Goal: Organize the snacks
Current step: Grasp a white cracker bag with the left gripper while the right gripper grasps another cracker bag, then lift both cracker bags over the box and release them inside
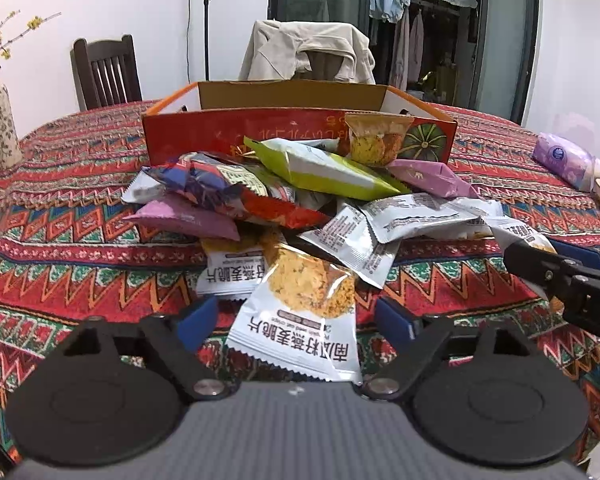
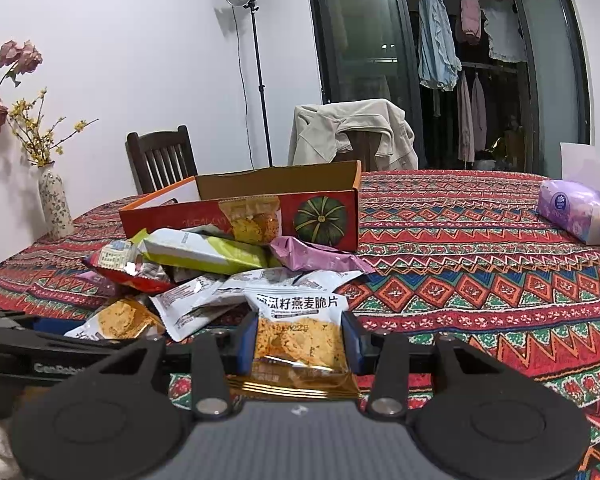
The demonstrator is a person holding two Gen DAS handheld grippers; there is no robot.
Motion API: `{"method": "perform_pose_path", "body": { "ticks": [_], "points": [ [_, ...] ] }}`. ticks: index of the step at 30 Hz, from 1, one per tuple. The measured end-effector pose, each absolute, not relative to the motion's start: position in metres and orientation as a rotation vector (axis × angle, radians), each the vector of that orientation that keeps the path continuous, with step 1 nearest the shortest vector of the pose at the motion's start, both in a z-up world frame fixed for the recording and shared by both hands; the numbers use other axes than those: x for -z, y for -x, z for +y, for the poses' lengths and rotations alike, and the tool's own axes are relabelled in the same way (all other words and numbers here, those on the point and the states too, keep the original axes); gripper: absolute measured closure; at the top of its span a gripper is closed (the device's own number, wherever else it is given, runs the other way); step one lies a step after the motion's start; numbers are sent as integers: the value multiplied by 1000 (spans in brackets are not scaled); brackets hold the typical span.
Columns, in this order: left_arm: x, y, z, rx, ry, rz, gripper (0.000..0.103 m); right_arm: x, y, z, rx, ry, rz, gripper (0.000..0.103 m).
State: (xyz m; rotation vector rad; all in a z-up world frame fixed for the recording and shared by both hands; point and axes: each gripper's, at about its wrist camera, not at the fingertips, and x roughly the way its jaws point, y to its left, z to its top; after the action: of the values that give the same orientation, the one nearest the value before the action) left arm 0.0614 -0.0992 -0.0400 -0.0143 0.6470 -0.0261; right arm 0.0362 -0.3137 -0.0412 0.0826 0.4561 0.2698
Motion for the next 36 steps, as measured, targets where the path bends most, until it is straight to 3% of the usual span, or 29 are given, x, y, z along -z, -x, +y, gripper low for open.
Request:
{"method": "perform_pose_path", "body": {
  "ticks": [6, 11, 23, 36],
  "points": [
    [39, -58, -99, 30, -7, 628, 53, 42, -33, -312, -271, -81, 458, 61],
    [37, -53, -96, 53, 10, 624, 60, 41, -29, -310, -269, -75, 456, 60],
    [25, -35, -85, 91, 33, 572, 67, 30, -14, -298, -267, -46, 436, 60],
    [-11, -19, -64, 121, 54, 456, 67, 3, -15, -282, -259, -19, 394, 60]
  ]
}}
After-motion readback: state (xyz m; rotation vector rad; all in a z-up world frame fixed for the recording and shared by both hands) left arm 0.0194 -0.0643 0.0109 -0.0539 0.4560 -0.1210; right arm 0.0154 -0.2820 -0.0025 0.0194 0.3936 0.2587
